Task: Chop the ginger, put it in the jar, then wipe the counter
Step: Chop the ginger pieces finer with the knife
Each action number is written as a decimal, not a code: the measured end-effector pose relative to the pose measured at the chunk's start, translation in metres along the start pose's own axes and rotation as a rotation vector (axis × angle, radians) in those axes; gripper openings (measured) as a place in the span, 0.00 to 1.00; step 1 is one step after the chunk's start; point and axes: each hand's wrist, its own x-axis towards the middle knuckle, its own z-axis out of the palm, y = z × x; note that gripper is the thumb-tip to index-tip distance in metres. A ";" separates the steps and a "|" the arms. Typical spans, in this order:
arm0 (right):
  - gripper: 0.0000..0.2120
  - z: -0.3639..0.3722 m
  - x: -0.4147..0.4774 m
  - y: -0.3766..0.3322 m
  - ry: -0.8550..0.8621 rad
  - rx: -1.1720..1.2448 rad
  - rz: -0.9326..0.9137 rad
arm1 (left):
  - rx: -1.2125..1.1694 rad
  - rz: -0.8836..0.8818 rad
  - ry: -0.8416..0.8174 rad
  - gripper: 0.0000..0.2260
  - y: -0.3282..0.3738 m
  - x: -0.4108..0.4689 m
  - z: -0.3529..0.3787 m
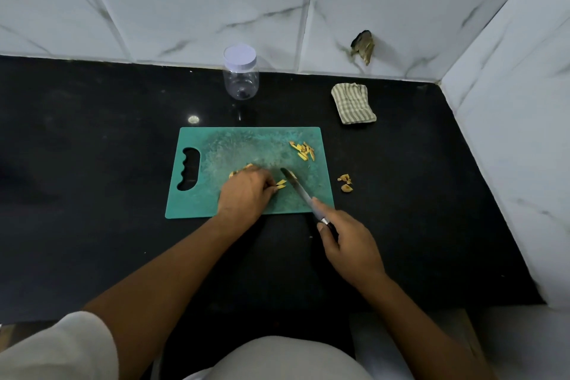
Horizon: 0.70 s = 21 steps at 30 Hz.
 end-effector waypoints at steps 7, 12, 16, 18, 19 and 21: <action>0.26 -0.001 -0.005 0.009 0.003 -0.024 0.018 | 0.020 -0.033 0.016 0.07 0.007 0.016 -0.003; 0.27 -0.006 -0.005 0.010 -0.066 -0.131 -0.034 | -0.027 -0.078 0.070 0.05 -0.004 -0.002 0.003; 0.25 -0.004 0.007 0.003 -0.117 -0.250 -0.088 | -0.018 -0.118 0.101 0.06 -0.006 -0.011 0.004; 0.25 -0.003 0.013 0.001 -0.119 -0.282 -0.107 | -0.012 -0.125 0.106 0.06 -0.005 -0.012 0.003; 0.25 -0.004 0.017 0.002 -0.119 -0.296 -0.115 | -0.003 -0.123 0.105 0.05 -0.005 -0.012 0.003; 0.25 -0.006 0.023 0.004 -0.111 -0.310 -0.120 | 0.015 -0.120 0.099 0.06 -0.004 -0.009 0.003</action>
